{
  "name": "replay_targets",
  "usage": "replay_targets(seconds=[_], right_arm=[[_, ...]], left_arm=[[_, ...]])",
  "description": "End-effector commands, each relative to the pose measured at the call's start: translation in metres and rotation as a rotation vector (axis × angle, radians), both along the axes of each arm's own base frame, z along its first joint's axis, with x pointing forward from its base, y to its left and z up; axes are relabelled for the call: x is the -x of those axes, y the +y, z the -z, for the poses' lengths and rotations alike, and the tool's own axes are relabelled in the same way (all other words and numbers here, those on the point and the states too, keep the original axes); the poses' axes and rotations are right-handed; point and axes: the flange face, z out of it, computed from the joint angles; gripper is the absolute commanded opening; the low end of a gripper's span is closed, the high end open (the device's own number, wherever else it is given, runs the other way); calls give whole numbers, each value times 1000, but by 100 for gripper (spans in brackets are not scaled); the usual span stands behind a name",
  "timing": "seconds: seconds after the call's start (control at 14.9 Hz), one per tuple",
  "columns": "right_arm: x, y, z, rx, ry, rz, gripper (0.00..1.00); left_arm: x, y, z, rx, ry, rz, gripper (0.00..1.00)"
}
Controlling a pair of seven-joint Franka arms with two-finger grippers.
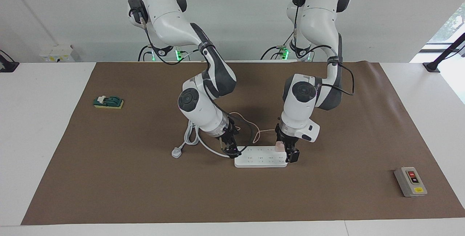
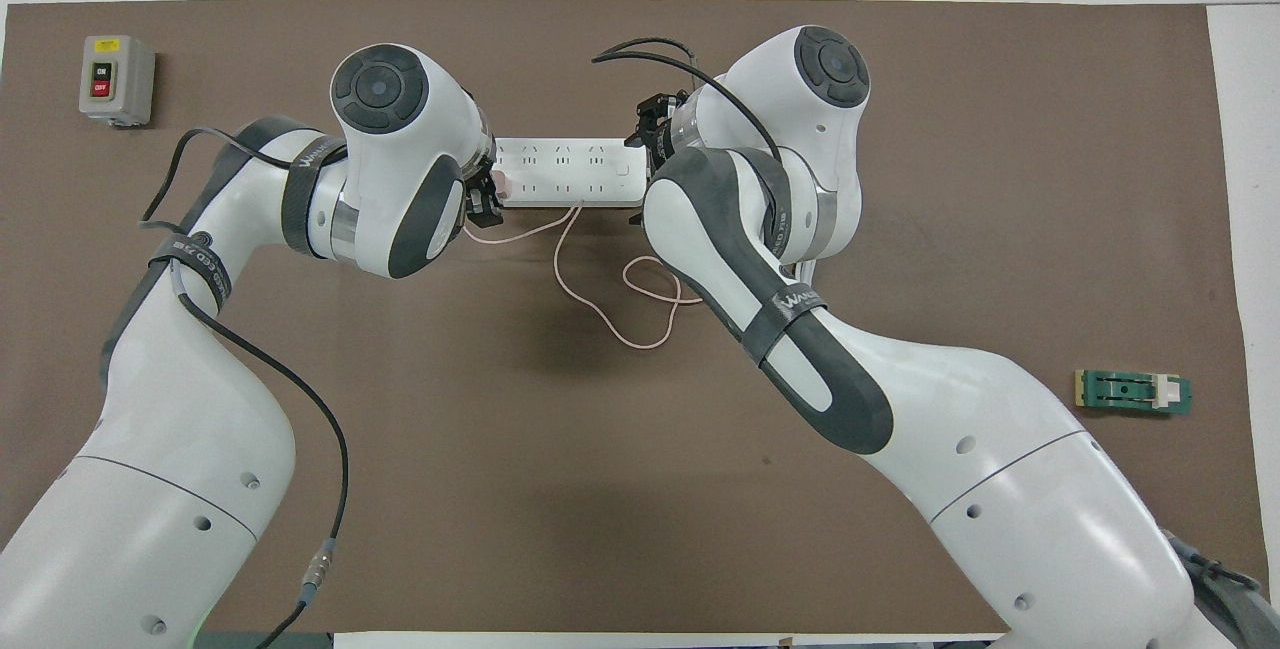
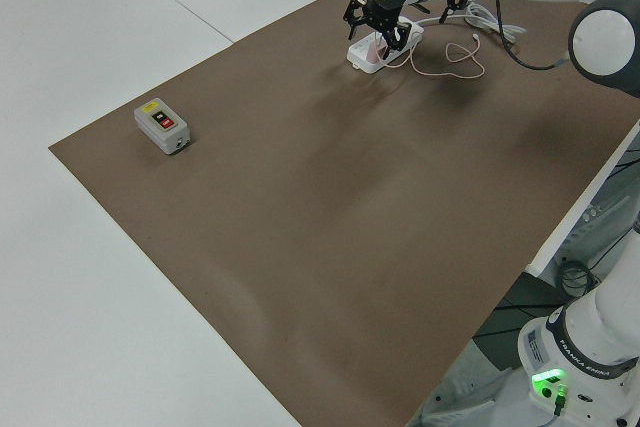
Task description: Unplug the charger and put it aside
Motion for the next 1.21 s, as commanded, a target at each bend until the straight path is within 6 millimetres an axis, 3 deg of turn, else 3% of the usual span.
replay_targets(seconds=[0.0,0.54,1.14], right_arm=[[5,6,11,-20,6,35,100],[-5,6,41,-13,-38,70,100],[-1,20,35,-25,-31,52,100]], left_arm=[[5,2,0,-13,-21,-5,100],[4,1,-1,-10,-30,-5,100],[4,5,1,-6,-36,-6,100]])
